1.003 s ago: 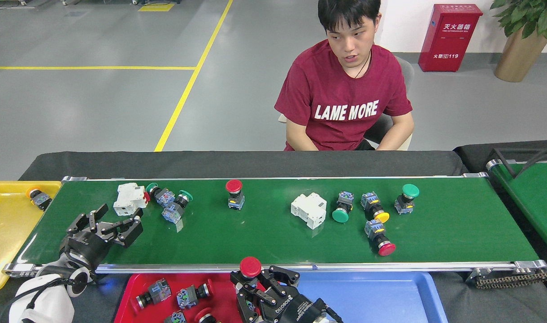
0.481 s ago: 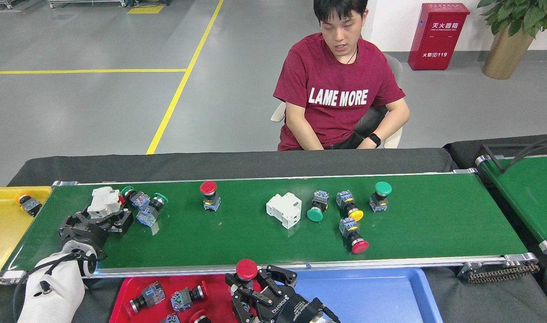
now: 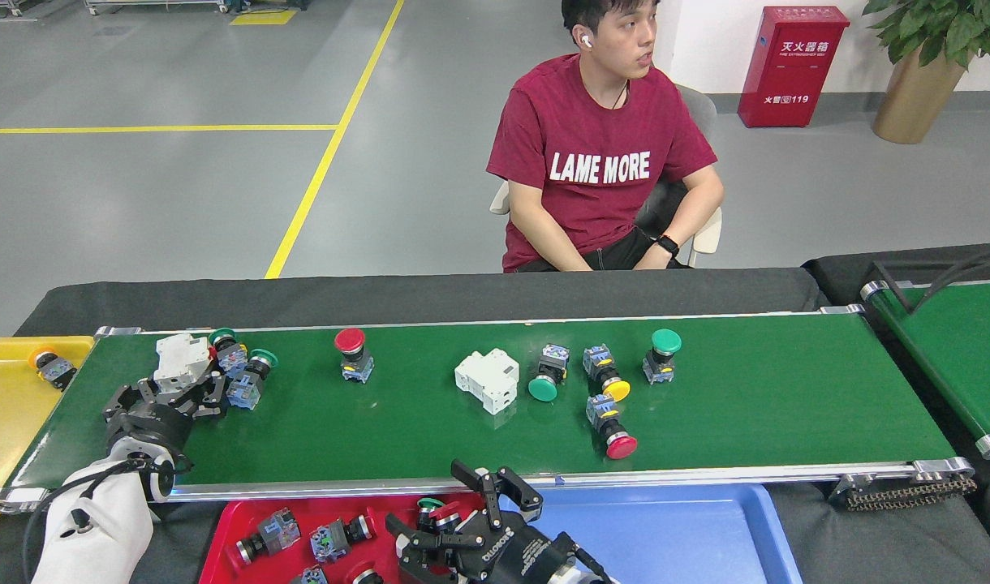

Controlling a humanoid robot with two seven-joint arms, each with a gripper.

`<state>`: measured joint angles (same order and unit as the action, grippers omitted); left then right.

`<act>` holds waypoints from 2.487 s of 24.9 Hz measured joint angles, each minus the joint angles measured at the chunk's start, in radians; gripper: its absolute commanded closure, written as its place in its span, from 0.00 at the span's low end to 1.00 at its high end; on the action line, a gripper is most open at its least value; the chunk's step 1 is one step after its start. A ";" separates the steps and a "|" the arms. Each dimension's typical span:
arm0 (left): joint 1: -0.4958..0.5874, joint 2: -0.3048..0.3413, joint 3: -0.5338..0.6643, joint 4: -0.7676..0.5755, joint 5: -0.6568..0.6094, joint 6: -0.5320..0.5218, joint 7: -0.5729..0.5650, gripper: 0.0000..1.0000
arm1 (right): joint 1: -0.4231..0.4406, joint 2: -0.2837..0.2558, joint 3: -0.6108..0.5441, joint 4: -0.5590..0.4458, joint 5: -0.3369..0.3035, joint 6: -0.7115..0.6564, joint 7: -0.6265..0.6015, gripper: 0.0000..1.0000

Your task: Pick switch part from conveyor to tray

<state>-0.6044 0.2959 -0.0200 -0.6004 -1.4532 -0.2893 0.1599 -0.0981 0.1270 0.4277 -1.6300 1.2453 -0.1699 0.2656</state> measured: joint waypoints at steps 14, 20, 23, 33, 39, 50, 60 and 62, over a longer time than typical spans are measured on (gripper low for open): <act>0.578 -0.085 -0.116 -1.013 -0.012 -0.295 -0.128 0.90 | 0.214 -0.165 -0.531 -0.050 0.006 0.113 -0.210 0.01; 0.620 -0.258 -0.338 -1.099 -0.164 -0.316 -0.214 0.86 | 0.377 -0.165 -0.533 -0.106 0.006 0.140 -0.279 0.01; 0.655 -0.354 -0.402 -1.099 -0.292 -0.319 -0.231 0.57 | 0.375 -0.165 -0.531 -0.111 0.006 0.143 -0.283 0.01; 0.703 -0.382 -0.449 -1.099 -0.333 -0.187 -0.249 0.00 | 0.068 -0.162 -0.357 0.034 0.055 0.159 -0.178 0.03; 0.764 -0.381 0.018 -1.137 -0.212 -0.156 -0.191 0.00 | -0.049 -0.151 -0.334 0.118 0.050 0.175 -0.104 0.03; 0.829 -0.252 0.367 -1.016 -0.090 -0.211 -0.165 0.00 | -0.255 -0.078 -0.154 0.362 0.032 0.169 -0.076 0.02; 0.372 -0.221 0.352 -0.653 -0.155 -0.196 -0.165 0.00 | -0.457 0.032 -0.055 0.725 0.025 0.161 -0.105 0.25; 0.312 -0.183 0.353 -0.544 -0.165 -0.180 -0.167 0.00 | -0.508 0.032 -0.030 0.806 -0.005 0.165 -0.124 0.51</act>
<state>-0.2922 0.1129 0.3326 -1.1445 -1.6182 -0.4691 -0.0067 -0.6061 0.1592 0.3978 -0.8240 1.2401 -0.0046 0.1414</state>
